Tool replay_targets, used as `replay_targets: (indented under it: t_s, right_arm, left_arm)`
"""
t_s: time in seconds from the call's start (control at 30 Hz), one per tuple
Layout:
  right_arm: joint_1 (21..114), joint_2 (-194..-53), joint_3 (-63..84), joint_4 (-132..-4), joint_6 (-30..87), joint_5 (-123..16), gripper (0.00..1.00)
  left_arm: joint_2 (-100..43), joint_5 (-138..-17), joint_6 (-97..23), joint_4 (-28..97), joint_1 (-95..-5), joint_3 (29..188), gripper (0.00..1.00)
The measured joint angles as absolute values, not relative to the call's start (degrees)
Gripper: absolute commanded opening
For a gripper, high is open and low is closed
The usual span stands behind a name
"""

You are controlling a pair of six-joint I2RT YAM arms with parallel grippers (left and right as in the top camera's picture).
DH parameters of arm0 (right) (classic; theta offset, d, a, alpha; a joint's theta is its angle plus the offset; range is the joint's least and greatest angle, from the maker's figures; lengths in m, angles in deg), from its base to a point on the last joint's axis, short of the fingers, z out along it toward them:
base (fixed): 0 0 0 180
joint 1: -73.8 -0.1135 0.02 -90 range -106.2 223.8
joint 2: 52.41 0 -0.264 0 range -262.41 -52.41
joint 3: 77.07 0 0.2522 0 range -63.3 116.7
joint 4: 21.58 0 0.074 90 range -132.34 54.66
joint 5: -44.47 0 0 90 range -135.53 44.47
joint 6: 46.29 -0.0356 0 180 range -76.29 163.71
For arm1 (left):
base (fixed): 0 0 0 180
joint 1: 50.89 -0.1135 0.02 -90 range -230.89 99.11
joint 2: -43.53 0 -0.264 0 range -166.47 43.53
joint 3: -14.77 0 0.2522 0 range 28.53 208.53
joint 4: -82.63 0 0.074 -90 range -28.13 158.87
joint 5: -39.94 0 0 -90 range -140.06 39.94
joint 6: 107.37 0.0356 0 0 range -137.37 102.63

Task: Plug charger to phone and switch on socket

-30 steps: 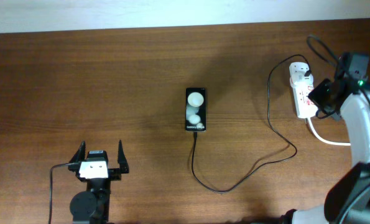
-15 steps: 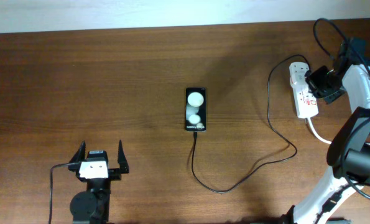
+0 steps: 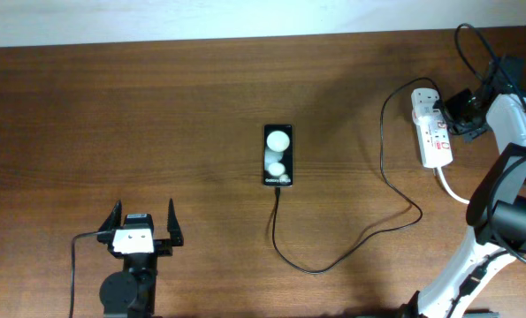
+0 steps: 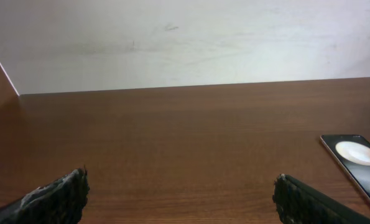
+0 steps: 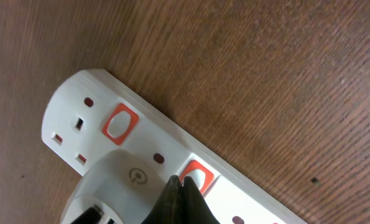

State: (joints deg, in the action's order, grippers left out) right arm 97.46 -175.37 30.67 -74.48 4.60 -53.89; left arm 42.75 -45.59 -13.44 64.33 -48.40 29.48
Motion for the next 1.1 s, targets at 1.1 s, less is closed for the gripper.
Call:
replay_targets:
  t_s: [1.1]
  right_arm:
    - [94.48, -174.65, 32.05, -84.23, 11.28, -54.72, 0.04]
  left_arm:
    - [42.75, -45.61, -13.42, 64.33, -48.4, 29.48, 0.99]
